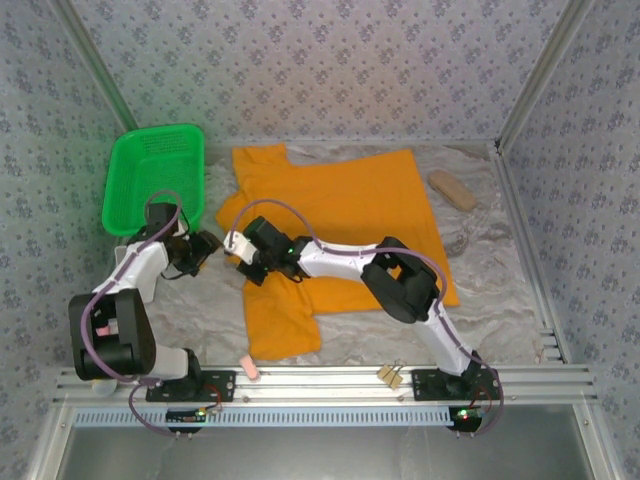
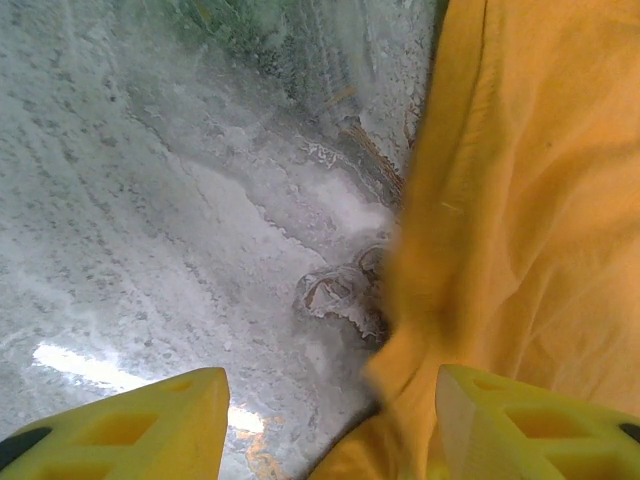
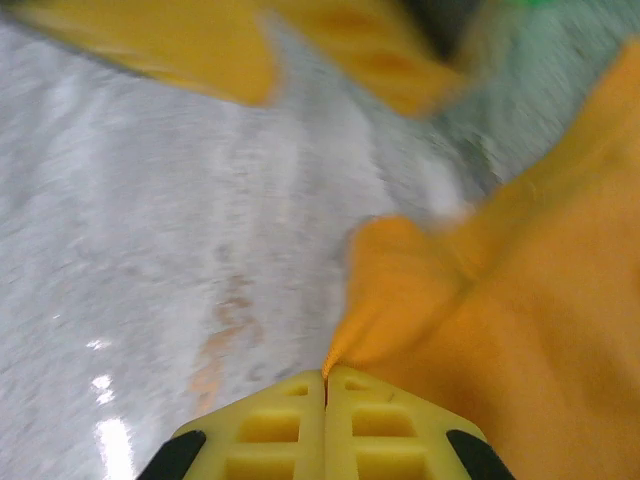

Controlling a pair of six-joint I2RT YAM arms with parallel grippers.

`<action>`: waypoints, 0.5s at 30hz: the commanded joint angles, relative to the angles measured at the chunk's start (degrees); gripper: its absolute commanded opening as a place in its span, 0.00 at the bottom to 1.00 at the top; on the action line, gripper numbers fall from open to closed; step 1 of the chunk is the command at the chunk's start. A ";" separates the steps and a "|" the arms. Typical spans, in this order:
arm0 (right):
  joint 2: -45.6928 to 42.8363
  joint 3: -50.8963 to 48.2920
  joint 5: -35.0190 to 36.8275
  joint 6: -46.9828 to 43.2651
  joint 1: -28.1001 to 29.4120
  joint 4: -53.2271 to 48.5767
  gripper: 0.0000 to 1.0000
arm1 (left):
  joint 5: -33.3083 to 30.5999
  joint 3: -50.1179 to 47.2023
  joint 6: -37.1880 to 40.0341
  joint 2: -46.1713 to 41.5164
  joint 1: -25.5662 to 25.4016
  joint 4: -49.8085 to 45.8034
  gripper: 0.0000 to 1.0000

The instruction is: Fold the inside-out t-shirt

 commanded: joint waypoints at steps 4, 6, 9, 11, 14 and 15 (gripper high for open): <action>-3.24 -5.21 -6.23 -18.05 3.38 -3.27 0.10 | 2.16 7.47 0.54 8.14 -0.66 0.99 0.56; -2.85 -6.00 -10.47 -15.37 3.46 -1.59 0.13 | 1.65 9.36 0.78 10.61 -1.64 0.94 0.56; -3.88 -7.71 -16.72 -9.82 3.37 1.70 0.25 | 1.28 11.03 1.02 12.88 -2.62 0.17 0.56; -5.92 -10.73 -17.08 -3.11 2.78 7.93 0.41 | -0.34 11.34 1.21 12.90 -3.12 -0.45 0.55; -9.52 -14.99 -17.85 7.25 0.36 14.08 0.50 | -2.77 11.41 2.47 12.24 -3.84 -1.38 0.55; -11.19 -16.41 -17.52 9.37 -0.59 14.45 0.50 | -3.08 11.65 3.17 12.57 -4.21 -1.81 0.55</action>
